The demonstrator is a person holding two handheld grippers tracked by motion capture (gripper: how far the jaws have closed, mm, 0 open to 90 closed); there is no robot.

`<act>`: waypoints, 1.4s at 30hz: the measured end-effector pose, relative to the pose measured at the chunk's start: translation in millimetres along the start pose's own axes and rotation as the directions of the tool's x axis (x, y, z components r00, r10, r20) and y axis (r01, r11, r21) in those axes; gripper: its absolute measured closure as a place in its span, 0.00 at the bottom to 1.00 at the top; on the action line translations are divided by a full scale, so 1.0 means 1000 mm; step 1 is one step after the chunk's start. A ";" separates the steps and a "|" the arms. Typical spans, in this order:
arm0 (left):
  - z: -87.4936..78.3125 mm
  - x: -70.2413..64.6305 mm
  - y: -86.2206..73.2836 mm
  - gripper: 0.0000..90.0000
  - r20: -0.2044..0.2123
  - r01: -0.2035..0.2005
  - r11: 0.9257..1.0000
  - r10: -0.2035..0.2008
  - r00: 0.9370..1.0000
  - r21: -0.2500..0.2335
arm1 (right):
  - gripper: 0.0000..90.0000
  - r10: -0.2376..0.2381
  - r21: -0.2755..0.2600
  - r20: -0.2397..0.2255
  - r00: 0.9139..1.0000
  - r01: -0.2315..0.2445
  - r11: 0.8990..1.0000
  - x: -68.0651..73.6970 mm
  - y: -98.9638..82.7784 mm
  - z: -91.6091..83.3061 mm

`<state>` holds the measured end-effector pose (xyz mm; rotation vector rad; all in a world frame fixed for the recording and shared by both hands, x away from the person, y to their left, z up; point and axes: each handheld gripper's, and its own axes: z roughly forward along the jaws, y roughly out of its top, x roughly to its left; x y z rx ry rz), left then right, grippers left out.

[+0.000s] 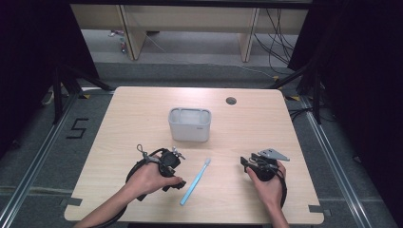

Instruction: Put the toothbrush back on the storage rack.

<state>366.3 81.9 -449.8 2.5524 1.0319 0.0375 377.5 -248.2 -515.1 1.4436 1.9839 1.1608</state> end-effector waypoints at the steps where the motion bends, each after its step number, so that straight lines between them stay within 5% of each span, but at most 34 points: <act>1: 0.003 -0.002 0.002 0.44 0.003 0.014 1.000 -0.014 1.000 0.008 | 0.53 -0.003 -0.002 -0.002 1.000 0.003 1.000 0.000 0.000 0.000; 2: 0.005 -0.003 0.005 0.44 0.003 0.003 1.000 -0.003 1.000 0.019 | 0.53 0.040 0.009 -0.015 0.999 -0.040 0.999 0.003 0.000 0.000; 13: 0.029 -0.019 0.031 0.48 0.027 -0.031 0.996 0.029 0.999 0.089 | 0.52 0.006 0.015 -0.008 1.000 -0.006 1.000 -0.001 0.000 0.000; 15: 0.030 -0.021 0.033 0.50 0.031 -0.030 0.994 0.027 0.999 0.104 | 0.52 0.010 0.018 -0.009 1.000 -0.010 1.000 0.000 0.000 0.000; 16: 0.033 -0.022 0.035 0.51 0.033 -0.033 0.994 0.029 0.999 0.108 | 0.52 0.048 0.024 -0.022 0.999 -0.047 0.999 0.004 -0.001 0.001; 19: 0.036 -0.022 0.039 0.53 0.021 -0.035 0.991 0.032 0.999 0.130 | 0.52 0.016 0.034 -0.007 1.000 -0.015 0.999 0.004 0.000 0.001; 20: 0.037 -0.022 0.040 0.53 0.017 -0.027 0.991 0.025 1.000 0.131 | 0.52 0.057 0.025 -0.019 0.998 -0.057 0.998 0.007 -0.001 0.002; 22: 0.039 -0.021 0.042 0.54 0.012 -0.024 0.988 0.022 1.000 0.150 | 0.52 -0.009 0.021 -0.008 1.000 0.009 1.000 0.003 0.000 0.002; 31: 0.045 -0.023 0.044 0.59 0.008 -0.013 0.984 0.011 1.000 0.176 | 0.52 0.007 0.032 -0.015 1.000 -0.006 0.999 0.003 -0.001 0.003; 33: 0.047 -0.023 0.044 0.61 0.012 -0.052 0.985 0.051 0.999 0.162 | 0.52 0.007 0.034 -0.012 1.000 -0.006 0.999 0.003 0.000 0.003; 42: 0.050 -0.024 0.046 0.68 0.015 -0.070 0.985 0.069 0.998 0.160 | 0.52 -0.024 0.044 -0.002 1.000 0.024 0.999 0.003 0.000 0.002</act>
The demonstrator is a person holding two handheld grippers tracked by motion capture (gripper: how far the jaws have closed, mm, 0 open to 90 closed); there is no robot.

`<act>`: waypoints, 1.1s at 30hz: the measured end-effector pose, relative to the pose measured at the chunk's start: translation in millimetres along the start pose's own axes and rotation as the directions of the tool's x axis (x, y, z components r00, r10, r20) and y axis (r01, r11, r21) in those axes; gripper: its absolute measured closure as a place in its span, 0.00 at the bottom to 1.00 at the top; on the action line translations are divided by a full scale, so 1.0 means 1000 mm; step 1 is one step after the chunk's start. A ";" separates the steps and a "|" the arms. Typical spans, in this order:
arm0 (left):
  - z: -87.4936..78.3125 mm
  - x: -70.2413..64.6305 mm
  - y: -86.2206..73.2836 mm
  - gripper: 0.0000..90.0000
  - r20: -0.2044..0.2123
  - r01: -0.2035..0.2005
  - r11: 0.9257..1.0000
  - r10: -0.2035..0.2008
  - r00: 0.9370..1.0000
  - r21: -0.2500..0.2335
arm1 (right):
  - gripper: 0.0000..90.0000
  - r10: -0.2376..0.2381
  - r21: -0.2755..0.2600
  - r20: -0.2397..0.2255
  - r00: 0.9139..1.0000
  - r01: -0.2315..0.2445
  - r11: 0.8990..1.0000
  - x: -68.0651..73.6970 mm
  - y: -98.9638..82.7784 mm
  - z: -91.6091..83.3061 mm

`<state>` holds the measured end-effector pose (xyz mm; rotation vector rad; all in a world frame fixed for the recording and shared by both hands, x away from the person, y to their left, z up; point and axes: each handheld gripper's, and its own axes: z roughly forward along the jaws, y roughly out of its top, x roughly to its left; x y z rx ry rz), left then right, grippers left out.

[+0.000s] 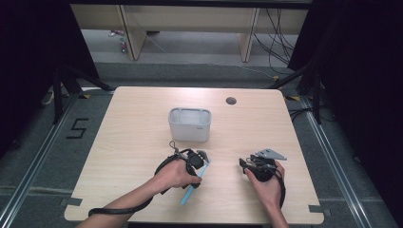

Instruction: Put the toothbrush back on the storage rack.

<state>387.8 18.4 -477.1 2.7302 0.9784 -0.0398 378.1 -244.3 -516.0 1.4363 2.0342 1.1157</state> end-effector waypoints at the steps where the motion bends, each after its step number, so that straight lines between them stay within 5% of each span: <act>1: 0.000 0.000 0.001 0.69 0.000 -0.003 1.000 0.003 1.000 0.006 | 0.52 0.001 0.000 0.000 1.000 -0.001 1.000 0.000 0.000 0.000; 12: 0.001 -0.002 0.003 0.76 -0.010 -0.045 0.999 0.045 0.999 0.030 | 0.52 0.004 0.005 -0.002 1.000 -0.004 1.000 0.000 0.000 0.000; 20: 0.001 0.001 0.002 0.86 -0.022 -0.110 0.994 0.110 0.994 0.026 | 0.52 0.015 0.002 -0.006 1.000 -0.015 1.000 0.001 -0.001 0.000; 33: 0.000 0.001 0.001 0.88 -0.031 -0.194 0.980 0.195 0.980 0.036 | 0.52 0.048 0.021 -0.009 0.999 -0.048 0.999 0.004 -0.001 -0.001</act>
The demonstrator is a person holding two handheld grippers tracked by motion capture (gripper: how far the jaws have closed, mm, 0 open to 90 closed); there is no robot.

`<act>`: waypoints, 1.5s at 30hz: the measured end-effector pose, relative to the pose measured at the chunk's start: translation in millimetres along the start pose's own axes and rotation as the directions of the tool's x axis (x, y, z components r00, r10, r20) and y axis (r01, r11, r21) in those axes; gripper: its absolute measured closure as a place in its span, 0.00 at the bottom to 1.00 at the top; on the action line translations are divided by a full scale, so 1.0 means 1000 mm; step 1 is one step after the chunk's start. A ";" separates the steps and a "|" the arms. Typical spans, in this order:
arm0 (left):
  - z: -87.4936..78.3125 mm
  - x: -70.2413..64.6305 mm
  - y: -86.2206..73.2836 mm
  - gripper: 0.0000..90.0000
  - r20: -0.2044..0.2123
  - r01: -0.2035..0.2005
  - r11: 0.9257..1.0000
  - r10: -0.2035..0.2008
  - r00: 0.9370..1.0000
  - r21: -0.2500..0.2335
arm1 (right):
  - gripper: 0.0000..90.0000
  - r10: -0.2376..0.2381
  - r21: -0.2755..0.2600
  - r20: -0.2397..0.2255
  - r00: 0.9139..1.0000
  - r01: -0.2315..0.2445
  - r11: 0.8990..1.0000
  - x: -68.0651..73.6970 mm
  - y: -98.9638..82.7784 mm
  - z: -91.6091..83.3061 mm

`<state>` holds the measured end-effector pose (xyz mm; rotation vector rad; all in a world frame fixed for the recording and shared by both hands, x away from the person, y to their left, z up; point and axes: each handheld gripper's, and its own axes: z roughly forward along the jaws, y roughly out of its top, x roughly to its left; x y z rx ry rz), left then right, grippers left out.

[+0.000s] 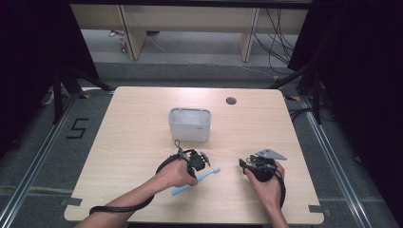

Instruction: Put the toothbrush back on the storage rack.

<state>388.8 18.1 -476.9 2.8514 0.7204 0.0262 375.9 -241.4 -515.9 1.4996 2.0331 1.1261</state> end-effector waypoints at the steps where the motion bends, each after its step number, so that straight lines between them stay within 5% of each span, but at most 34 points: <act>1: 0.000 0.000 0.000 0.88 0.000 0.000 1.000 0.000 1.000 0.000 | 0.52 -0.008 -0.004 -0.001 1.000 0.008 1.000 0.000 0.000 0.000; 17: 0.001 -0.004 0.000 0.77 -0.012 -0.070 0.998 0.070 0.998 -0.010 | 0.51 0.008 0.007 -0.010 1.000 -0.008 1.000 0.000 0.000 0.000; 26: 0.001 -0.009 0.001 0.86 -0.019 -0.102 0.995 0.102 0.995 -0.005 | 0.51 0.000 0.009 -0.005 1.000 0.000 1.000 0.000 0.000 0.001; 33: 0.001 -0.008 0.001 0.87 -0.013 -0.099 0.995 0.099 0.995 -0.007 | 0.51 -0.006 0.002 -0.002 1.000 0.006 1.000 -0.001 0.000 0.000; 34: 0.000 -0.007 0.001 0.87 -0.006 -0.099 0.995 0.099 0.995 -0.001 | 0.51 -0.039 -0.002 0.011 0.999 0.039 0.999 -0.004 0.001 0.000; 35: 0.001 -0.007 0.000 0.87 0.003 -0.094 0.995 0.094 0.996 -0.015 | 0.51 0.000 0.004 -0.005 1.000 0.000 1.000 -0.002 0.000 0.000; 43: 0.000 -0.006 -0.002 0.87 0.010 -0.088 0.995 0.089 0.996 -0.048 | 0.51 0.002 0.006 -0.006 1.000 -0.001 1.000 -0.001 0.000 0.000; 45: -0.006 -0.006 -0.002 0.93 0.019 -0.086 0.993 0.088 0.996 -0.084 | 0.51 -0.040 0.002 0.008 0.999 0.040 0.999 -0.005 0.001 0.000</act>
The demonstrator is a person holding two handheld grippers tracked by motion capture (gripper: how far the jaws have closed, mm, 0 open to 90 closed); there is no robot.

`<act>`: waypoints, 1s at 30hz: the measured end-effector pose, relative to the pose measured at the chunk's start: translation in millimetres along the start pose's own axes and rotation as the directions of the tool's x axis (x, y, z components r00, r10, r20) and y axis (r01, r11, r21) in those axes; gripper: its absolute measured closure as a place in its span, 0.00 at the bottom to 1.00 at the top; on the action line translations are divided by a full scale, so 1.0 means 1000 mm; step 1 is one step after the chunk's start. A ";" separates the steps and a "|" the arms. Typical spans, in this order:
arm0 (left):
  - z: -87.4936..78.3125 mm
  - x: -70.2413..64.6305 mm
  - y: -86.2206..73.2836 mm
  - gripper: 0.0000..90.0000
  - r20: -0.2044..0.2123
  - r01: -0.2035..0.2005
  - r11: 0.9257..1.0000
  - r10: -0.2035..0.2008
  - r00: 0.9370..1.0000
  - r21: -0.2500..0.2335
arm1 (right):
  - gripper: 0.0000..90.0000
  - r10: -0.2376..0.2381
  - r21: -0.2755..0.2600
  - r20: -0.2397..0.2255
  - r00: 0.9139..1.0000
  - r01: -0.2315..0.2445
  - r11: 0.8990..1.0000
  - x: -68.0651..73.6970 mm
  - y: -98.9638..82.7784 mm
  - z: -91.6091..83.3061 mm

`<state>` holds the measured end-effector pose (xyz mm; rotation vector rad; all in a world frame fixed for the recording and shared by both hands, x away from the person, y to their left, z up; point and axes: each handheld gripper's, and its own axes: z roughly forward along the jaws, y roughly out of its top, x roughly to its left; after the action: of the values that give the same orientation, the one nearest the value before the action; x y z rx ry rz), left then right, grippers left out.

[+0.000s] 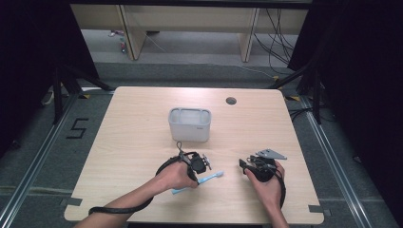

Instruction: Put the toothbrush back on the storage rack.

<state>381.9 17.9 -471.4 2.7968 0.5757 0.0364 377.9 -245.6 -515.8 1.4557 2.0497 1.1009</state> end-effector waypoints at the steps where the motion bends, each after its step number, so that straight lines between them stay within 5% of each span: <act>1: -0.002 0.000 0.000 0.93 -0.015 -0.012 1.000 0.012 1.000 0.010 | 0.51 0.033 0.003 -0.005 0.999 -0.033 0.999 0.002 0.000 0.000; 4: 0.002 -0.001 -0.001 0.92 -0.044 -0.034 0.998 0.036 0.998 0.051 | 0.51 0.009 0.002 -0.007 1.000 -0.009 1.000 0.000 0.000 0.001; 14: 0.007 0.002 0.001 0.87 -0.021 -0.037 0.999 0.037 0.999 0.040 | 0.51 0.015 0.005 -0.016 1.000 -0.015 1.000 0.000 0.000 0.001; 30: 0.005 0.004 -0.004 0.93 -0.002 -0.034 0.999 0.034 0.999 0.004 | 0.51 0.022 0.006 -0.020 1.000 -0.022 1.000 0.001 0.000 0.001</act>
<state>384.2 21.7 -477.8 2.8108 0.5291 0.0445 378.1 -244.8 -516.5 1.4788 2.0577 1.1234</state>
